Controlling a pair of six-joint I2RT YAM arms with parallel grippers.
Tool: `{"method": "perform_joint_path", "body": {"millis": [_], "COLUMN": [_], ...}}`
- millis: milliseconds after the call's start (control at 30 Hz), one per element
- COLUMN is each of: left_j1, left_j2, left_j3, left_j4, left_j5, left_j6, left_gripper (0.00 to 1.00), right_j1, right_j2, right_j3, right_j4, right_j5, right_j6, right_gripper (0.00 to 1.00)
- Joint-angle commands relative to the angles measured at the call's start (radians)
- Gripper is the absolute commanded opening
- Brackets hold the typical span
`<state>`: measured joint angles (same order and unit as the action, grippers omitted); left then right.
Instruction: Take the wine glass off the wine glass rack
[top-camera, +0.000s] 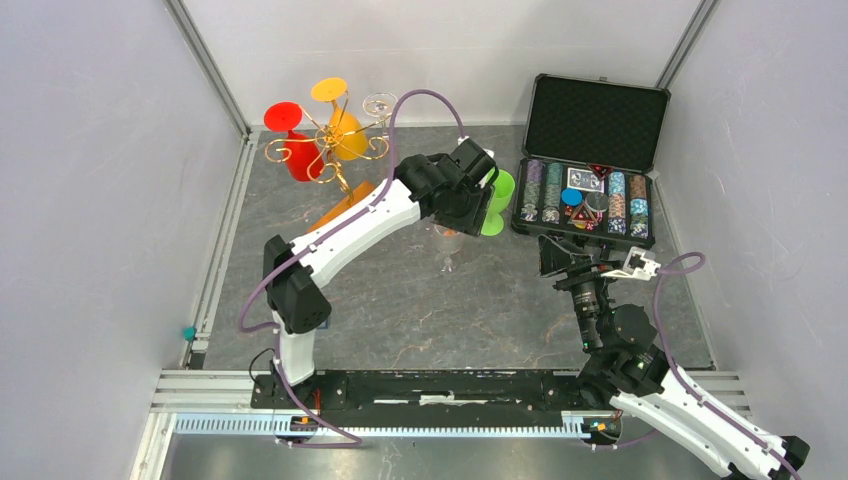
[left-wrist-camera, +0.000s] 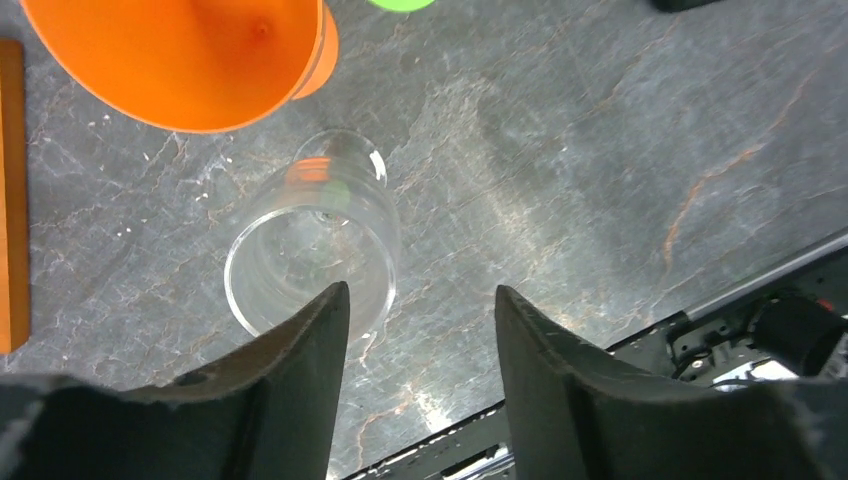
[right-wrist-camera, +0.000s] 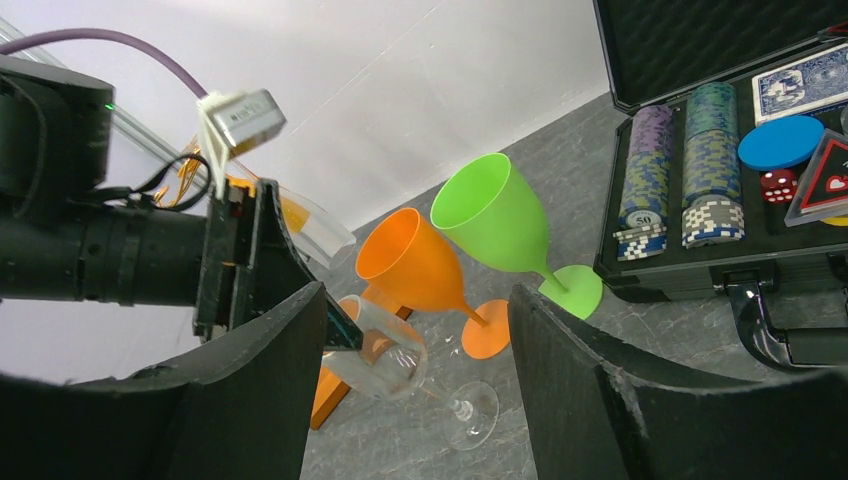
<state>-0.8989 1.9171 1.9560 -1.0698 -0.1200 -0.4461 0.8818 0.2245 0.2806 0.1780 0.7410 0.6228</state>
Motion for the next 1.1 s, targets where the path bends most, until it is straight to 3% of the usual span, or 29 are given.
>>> {"method": "perform_joint_path", "body": {"millis": [0, 133, 267, 467, 767, 1067], "left_j1": [-0.003, -0.002, 0.001, 0.081, 0.626, 1.087], "left_j2": [-0.088, -0.160, -0.265, -0.435, -0.618, -0.582], "left_j3": [0.093, 0.117, 0.108, 0.034, -0.146, -0.241], "left_j4": [0.003, 0.038, 0.134, 0.306, 0.367, 0.362], "left_j5": [0.008, 0.014, -0.006, -0.149, 0.075, 0.325], "left_j6": [0.052, 0.077, 0.128, 0.135, -0.065, -0.124], "left_gripper": [0.65, 0.78, 0.99, 1.00, 1.00, 1.00], "right_j1": [0.003, 0.003, 0.003, 0.003, 0.003, 0.004], "right_j2": [0.007, 0.009, 0.022, 0.045, 0.052, 0.067], "right_j3": [0.039, 0.042, 0.047, 0.051, 0.054, 0.058], "right_j4": [0.009, 0.008, -0.002, -0.005, -0.007, -0.007], "right_j5": [-0.006, -0.006, -0.005, -0.016, -0.001, -0.004], "right_j6": [-0.006, -0.007, 0.004, 0.015, 0.006, 0.000], "right_gripper": [0.71, 0.71, 0.71, 0.71, 0.71, 0.71]}}
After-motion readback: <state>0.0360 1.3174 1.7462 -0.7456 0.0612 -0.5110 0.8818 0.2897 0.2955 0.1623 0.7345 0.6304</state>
